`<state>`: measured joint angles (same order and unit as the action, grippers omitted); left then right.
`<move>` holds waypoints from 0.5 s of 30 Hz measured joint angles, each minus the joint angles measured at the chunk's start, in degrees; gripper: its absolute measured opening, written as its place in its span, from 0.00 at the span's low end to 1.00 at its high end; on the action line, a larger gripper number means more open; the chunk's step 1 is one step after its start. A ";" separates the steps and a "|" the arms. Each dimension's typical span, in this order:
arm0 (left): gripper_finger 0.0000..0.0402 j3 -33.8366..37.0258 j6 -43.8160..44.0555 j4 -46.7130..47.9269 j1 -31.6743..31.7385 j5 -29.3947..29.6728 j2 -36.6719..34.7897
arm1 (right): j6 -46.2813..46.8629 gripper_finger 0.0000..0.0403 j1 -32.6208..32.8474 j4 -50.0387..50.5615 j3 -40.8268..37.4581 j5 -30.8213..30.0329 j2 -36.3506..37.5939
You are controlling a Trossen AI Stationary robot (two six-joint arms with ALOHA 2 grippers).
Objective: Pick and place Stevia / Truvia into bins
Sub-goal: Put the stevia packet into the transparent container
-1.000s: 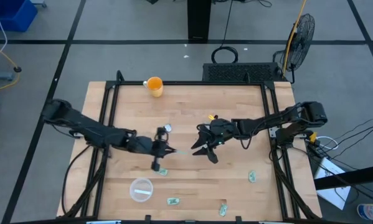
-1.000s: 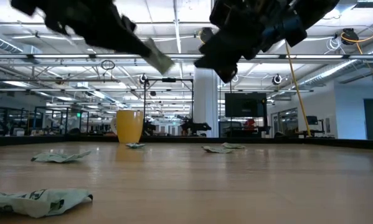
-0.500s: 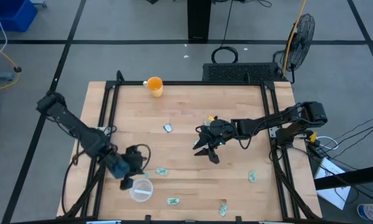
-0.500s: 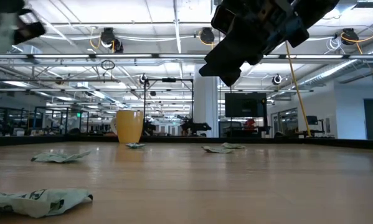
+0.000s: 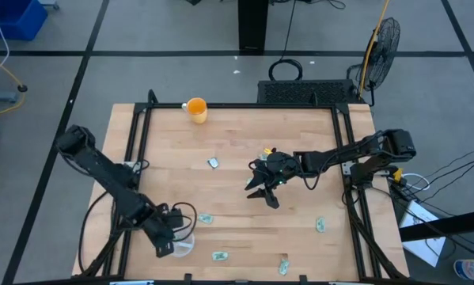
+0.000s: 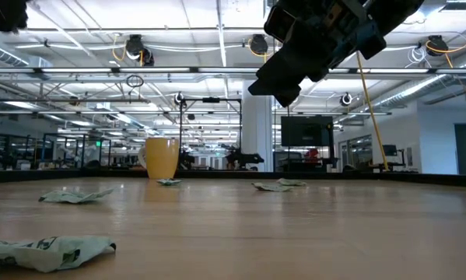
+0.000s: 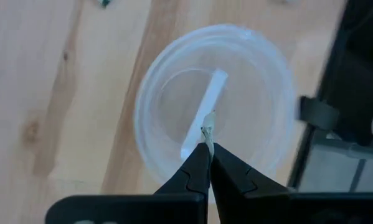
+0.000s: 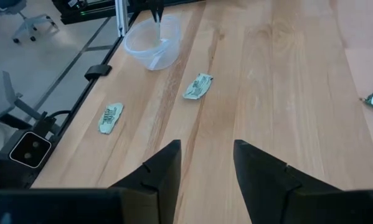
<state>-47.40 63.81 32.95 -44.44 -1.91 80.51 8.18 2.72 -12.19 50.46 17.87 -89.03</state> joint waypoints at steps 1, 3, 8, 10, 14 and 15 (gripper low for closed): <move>0.02 0.00 -0.02 0.24 0.54 -0.90 0.49 | 0.03 0.34 0.00 0.00 0.00 0.00 0.00; 0.01 0.00 0.11 0.18 1.78 -2.80 1.40 | 0.06 0.34 0.00 0.00 0.00 0.00 0.00; 0.06 0.02 0.87 -0.08 4.66 -6.09 3.03 | 0.09 0.34 0.00 0.00 0.00 0.00 0.00; 0.09 0.02 0.84 -0.24 5.53 -6.30 3.06 | 0.09 0.34 0.00 0.00 0.00 0.00 0.00; 0.14 0.00 0.84 -0.20 6.59 -7.31 3.06 | 0.09 0.34 0.00 0.00 0.00 0.00 0.00; 0.16 0.02 0.83 -0.20 6.74 -7.85 3.06 | 0.09 0.34 0.00 0.00 0.00 0.00 0.00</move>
<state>-47.37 64.64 32.75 -37.70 -9.77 83.57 8.27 2.72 -12.19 50.46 17.87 -89.03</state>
